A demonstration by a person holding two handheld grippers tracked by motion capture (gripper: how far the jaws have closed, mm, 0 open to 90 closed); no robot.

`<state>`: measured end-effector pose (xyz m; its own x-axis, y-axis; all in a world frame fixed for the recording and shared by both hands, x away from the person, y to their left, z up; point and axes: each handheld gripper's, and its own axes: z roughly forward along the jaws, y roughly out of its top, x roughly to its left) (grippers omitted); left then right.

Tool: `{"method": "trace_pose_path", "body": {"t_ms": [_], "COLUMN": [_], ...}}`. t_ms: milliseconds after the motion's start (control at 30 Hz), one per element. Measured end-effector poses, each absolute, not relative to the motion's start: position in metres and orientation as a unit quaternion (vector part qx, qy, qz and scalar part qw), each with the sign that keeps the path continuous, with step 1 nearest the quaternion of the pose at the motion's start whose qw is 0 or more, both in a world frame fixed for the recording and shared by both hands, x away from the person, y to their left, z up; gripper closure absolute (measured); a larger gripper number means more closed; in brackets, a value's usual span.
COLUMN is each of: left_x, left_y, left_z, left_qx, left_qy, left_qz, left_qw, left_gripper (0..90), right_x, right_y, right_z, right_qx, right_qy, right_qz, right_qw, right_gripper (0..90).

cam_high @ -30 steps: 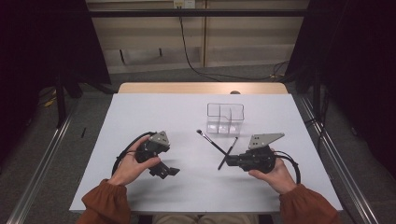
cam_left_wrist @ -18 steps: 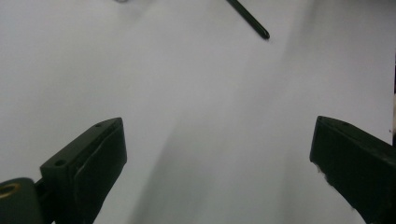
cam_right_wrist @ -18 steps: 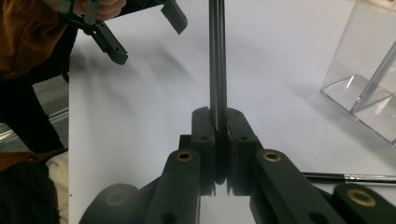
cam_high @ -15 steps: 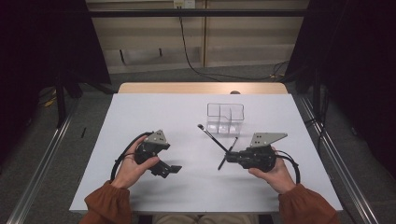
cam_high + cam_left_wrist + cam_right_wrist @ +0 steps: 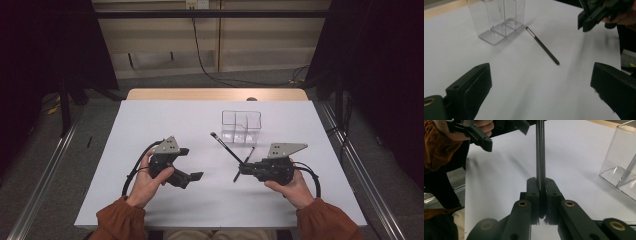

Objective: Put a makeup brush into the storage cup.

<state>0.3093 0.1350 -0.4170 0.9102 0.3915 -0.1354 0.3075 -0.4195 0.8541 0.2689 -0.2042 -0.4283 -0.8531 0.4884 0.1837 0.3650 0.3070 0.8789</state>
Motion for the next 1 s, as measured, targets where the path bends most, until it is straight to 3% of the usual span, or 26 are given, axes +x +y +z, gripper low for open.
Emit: {"method": "trace_pose_path", "body": {"t_ms": [400, 600, 767, 1000], "left_x": [0.304, 0.297, 0.296, 0.304], "left_y": [0.127, 0.119, 0.109, 0.097], "left_z": [-0.413, -0.406, -0.4, -0.392], "left_qx": [0.81, 0.8, 0.8, 0.792], "left_qy": [0.207, 0.177, 0.189, 0.189], "left_qz": [0.055, 0.043, 0.059, 0.046], "left_qw": [0.546, 0.571, 0.567, 0.579], "left_gripper": [3.9, 4.9, 10.6, 33.8], "right_x": [0.268, 0.268, 0.269, 0.269], "right_y": [-0.203, -0.202, -0.201, -0.2], "right_z": [-0.428, -0.428, -0.428, -0.428], "right_qx": [0.257, 0.255, 0.25, 0.246], "right_qy": [0.807, 0.807, 0.808, 0.807], "right_qz": [0.528, 0.529, 0.53, 0.532], "right_qw": [0.059, 0.061, 0.065, 0.065], "right_gripper": [83.7, 83.7, 83.7, 83.8]}}
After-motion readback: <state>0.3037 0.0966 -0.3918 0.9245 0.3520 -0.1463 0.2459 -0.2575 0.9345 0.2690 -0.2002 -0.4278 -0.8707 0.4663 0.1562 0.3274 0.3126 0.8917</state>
